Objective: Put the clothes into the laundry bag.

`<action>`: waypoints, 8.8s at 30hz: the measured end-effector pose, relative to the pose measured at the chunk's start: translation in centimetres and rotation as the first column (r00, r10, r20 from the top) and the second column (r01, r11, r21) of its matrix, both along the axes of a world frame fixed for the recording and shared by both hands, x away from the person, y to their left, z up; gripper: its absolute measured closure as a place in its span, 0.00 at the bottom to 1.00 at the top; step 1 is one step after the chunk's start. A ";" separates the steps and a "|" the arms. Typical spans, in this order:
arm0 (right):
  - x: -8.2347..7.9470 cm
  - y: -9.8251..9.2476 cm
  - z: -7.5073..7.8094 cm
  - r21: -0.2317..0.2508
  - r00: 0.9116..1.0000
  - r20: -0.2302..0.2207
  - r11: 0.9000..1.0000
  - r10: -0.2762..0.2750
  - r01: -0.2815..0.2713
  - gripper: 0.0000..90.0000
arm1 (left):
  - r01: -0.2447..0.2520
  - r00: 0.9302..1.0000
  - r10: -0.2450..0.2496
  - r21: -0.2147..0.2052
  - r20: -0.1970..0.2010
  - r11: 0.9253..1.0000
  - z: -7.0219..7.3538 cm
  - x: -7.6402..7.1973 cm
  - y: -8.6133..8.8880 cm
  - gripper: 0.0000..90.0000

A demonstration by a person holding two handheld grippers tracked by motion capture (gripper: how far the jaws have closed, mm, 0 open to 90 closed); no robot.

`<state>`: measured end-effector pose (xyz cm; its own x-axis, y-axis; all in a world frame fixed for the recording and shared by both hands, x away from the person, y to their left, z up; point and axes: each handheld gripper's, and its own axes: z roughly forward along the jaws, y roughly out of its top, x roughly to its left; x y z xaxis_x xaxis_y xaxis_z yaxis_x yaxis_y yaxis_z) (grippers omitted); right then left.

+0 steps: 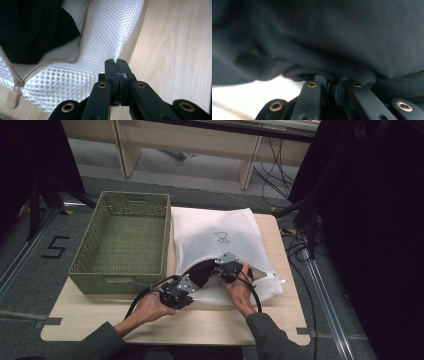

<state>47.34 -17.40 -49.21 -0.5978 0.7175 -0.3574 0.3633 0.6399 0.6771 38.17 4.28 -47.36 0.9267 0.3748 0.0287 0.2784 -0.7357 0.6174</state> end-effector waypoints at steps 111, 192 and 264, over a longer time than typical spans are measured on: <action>-0.3 4.6 -1.0 0.045 0.988 -0.131 0.996 0.078 -0.073 0.57 | -0.061 0.998 0.061 0.011 0.007 0.998 -2.4 0.0 0.2 0.97; 1.5 1.1 -1.6 0.239 0.995 -0.064 0.967 -0.080 0.093 0.97 | -0.207 0.948 0.198 0.008 0.247 0.978 4.5 5.5 -3.7 0.95; -4.9 -3.2 1.6 -0.019 0.960 -0.202 0.979 0.194 -0.202 1.00 | -0.119 0.987 0.097 0.178 0.129 0.977 -1.3 5.9 -4.5 0.93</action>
<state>42.47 -20.64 -47.60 -0.7883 0.5654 -0.2428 0.3511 0.7373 0.5771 44.02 -0.17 -48.68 0.8668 0.4504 0.2139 0.2954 -0.8096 0.5072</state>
